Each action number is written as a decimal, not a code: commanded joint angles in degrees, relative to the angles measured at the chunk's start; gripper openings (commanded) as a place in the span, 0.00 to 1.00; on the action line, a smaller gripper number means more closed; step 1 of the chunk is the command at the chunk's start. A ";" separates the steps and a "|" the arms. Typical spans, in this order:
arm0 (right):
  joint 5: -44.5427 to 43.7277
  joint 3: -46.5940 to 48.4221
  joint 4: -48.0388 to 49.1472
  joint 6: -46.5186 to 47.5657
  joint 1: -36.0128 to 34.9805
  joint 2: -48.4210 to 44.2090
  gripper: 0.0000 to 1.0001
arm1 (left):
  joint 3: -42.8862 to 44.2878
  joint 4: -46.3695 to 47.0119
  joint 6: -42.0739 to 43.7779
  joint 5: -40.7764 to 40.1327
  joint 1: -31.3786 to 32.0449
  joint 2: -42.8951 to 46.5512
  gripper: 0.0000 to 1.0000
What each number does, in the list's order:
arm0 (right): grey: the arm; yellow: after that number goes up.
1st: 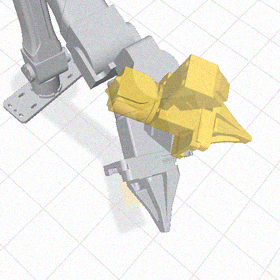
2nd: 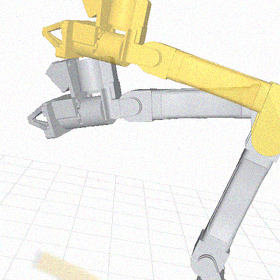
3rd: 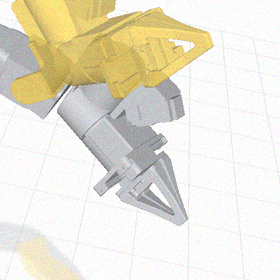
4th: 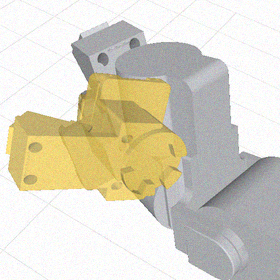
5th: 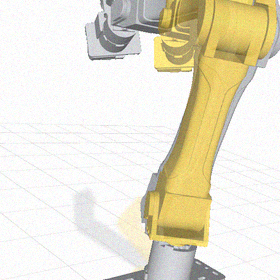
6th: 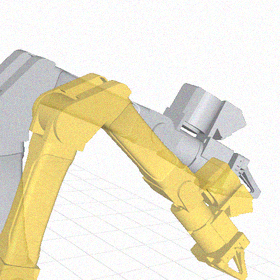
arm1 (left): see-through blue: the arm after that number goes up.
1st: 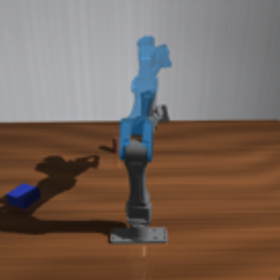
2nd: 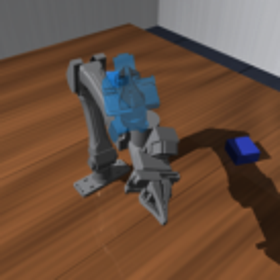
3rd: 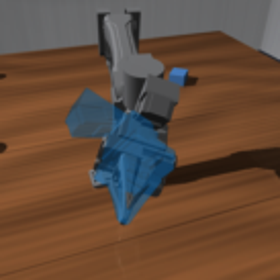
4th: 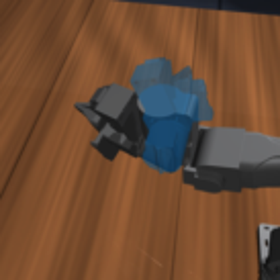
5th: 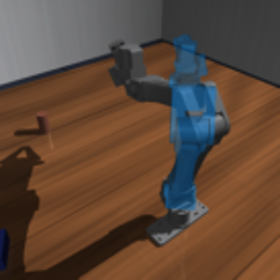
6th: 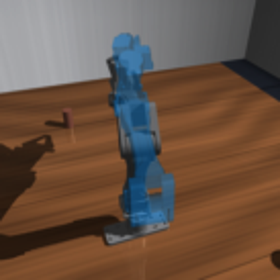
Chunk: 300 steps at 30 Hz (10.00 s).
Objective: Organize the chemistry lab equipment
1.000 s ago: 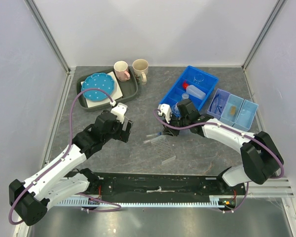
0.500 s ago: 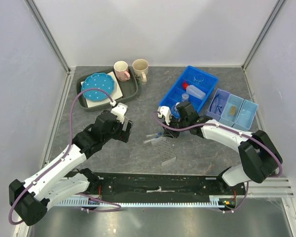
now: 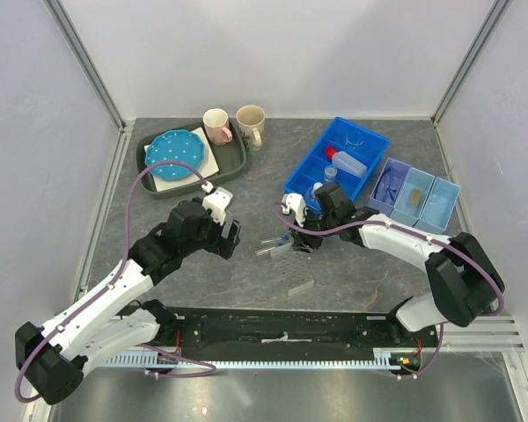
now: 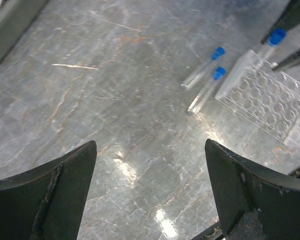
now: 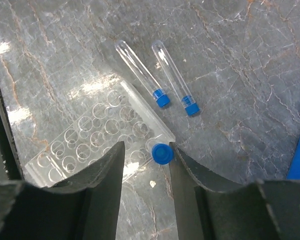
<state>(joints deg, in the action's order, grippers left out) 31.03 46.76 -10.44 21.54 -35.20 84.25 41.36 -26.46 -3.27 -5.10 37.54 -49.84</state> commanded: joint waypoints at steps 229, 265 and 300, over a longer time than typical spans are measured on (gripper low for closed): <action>21.70 6.41 -21.38 8.17 25.09 -9.80 0.98 | 8.47 8.69 28.14 14.07 5.26 -36.89 0.74; 27.32 4.57 -21.38 9.84 30.98 -10.95 0.98 | 11.02 11.25 18.48 1.76 7.46 -40.43 0.02; 31.03 24.69 -35.71 23.99 6.03 0.04 0.83 | -0.41 27.86 -3.76 35.96 8.08 -12.12 0.03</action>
<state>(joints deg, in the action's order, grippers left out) 62.54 68.84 -49.60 48.01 -26.89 83.29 41.60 -3.66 -4.54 29.45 45.19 -64.31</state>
